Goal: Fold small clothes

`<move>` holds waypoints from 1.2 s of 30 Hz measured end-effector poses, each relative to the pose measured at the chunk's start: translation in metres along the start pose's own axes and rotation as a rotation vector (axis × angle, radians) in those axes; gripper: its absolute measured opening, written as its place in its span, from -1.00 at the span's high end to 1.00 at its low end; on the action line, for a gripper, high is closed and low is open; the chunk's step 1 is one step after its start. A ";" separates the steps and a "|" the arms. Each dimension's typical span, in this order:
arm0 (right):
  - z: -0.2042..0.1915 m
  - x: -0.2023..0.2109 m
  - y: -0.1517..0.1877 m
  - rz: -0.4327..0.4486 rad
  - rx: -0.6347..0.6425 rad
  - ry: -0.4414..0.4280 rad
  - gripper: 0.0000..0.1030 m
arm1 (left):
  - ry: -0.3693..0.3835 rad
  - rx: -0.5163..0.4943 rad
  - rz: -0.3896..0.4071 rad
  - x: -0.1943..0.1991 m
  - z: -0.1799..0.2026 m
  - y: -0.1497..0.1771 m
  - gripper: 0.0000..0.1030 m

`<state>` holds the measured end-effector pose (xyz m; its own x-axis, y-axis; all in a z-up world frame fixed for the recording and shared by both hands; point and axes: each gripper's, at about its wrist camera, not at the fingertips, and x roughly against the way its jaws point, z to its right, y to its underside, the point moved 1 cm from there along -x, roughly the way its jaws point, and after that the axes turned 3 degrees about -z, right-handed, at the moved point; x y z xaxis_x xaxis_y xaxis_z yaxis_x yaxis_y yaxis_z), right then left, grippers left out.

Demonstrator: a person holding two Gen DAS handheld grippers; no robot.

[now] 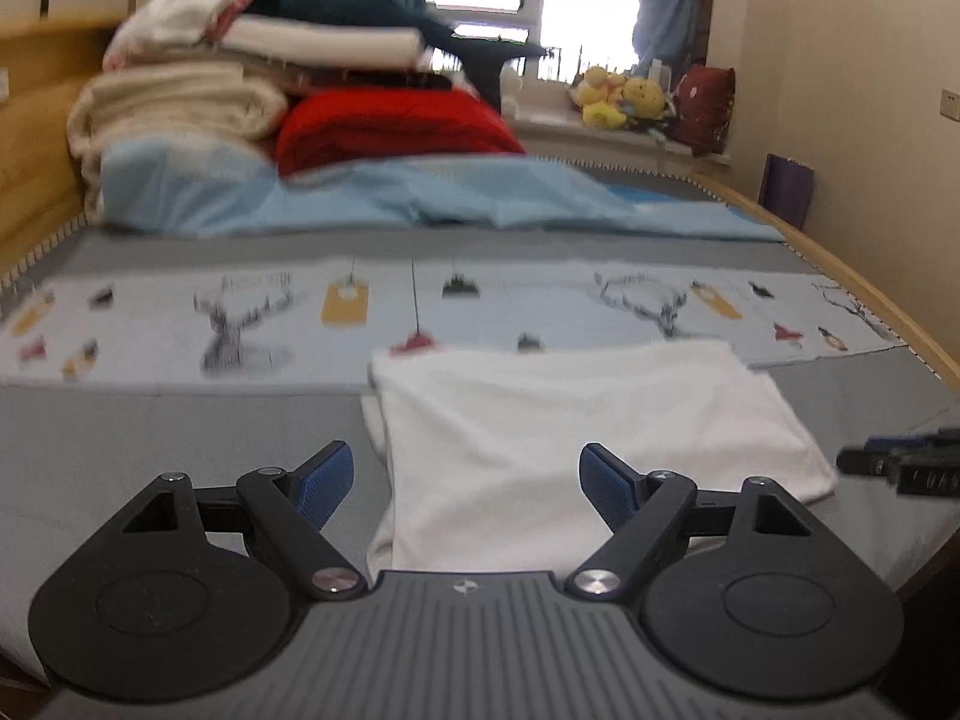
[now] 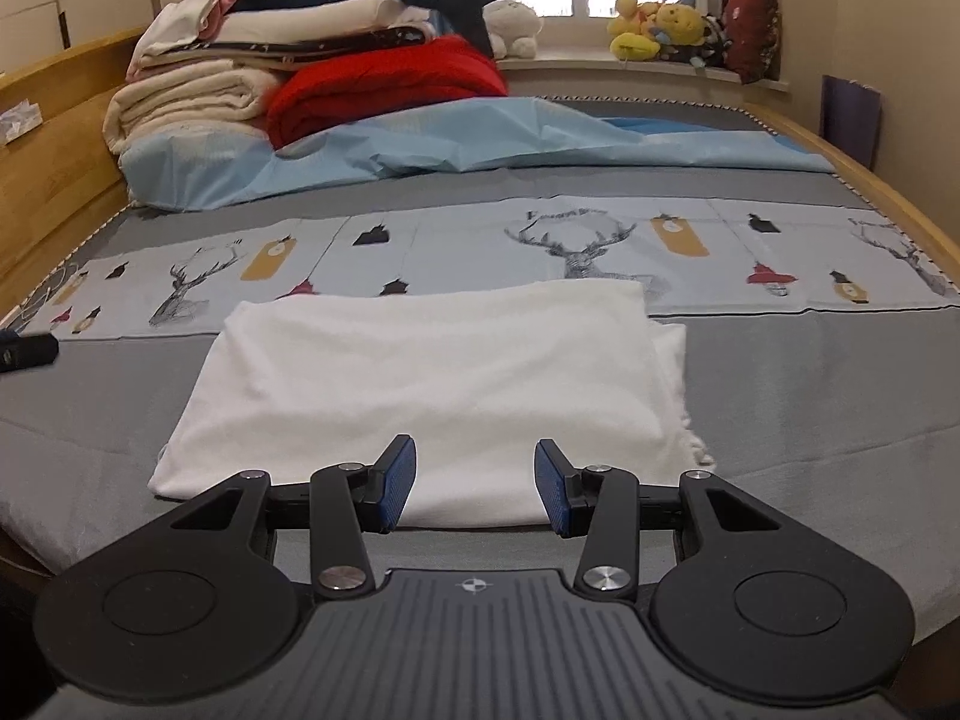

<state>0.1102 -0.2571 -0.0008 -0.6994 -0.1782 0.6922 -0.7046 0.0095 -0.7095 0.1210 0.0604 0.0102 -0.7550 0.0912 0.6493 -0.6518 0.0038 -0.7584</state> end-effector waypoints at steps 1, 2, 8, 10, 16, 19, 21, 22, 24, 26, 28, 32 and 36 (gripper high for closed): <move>-0.004 -0.003 0.000 -0.007 0.008 -0.003 0.11 | -0.015 -0.010 -0.048 -0.008 -0.001 0.001 -0.61; -0.009 -0.006 0.000 -0.014 0.021 -0.004 0.11 | -0.037 -0.031 -0.058 -0.013 -0.001 0.001 -0.56; -0.031 -0.023 0.001 -0.051 0.064 -0.003 0.12 | -0.047 0.000 -0.058 -0.022 -0.015 -0.002 -0.56; -0.038 -0.028 0.000 -0.058 0.071 0.000 0.12 | -0.036 0.045 -0.050 -0.022 -0.020 -0.007 -0.56; -0.060 -0.042 0.000 -0.077 0.083 -0.002 0.14 | -0.021 0.085 -0.071 -0.023 -0.022 -0.014 -0.56; -0.074 -0.048 0.000 -0.084 0.099 -0.023 0.26 | -0.008 0.083 -0.072 -0.022 -0.023 -0.014 -0.56; -0.083 -0.051 0.001 -0.085 0.107 -0.035 0.38 | -0.003 0.084 -0.073 -0.022 -0.025 -0.014 -0.53; -0.087 -0.052 0.000 -0.083 0.108 -0.039 0.46 | -0.001 0.086 -0.074 -0.022 -0.026 -0.014 -0.52; -0.095 -0.053 0.000 -0.077 0.105 -0.045 0.53 | 0.004 0.096 -0.075 -0.022 -0.029 -0.015 -0.40; -0.099 -0.054 -0.001 -0.068 0.102 -0.041 0.59 | 0.017 0.107 -0.075 -0.021 -0.032 -0.016 -0.30; -0.103 -0.055 -0.001 -0.064 0.099 -0.042 0.59 | 0.049 0.128 -0.082 -0.018 -0.036 -0.019 -0.15; -0.111 -0.058 0.000 -0.061 0.122 -0.045 0.59 | 0.073 0.118 -0.048 -0.004 -0.054 -0.036 0.01; -0.124 -0.062 0.002 -0.065 0.156 -0.051 0.59 | 0.019 0.090 0.009 -0.004 -0.079 -0.042 0.01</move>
<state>0.1375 -0.1244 -0.0288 -0.6436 -0.2229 0.7322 -0.7179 -0.1559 -0.6785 0.1573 0.1390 0.0350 -0.7597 0.1101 0.6409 -0.6497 -0.0861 -0.7553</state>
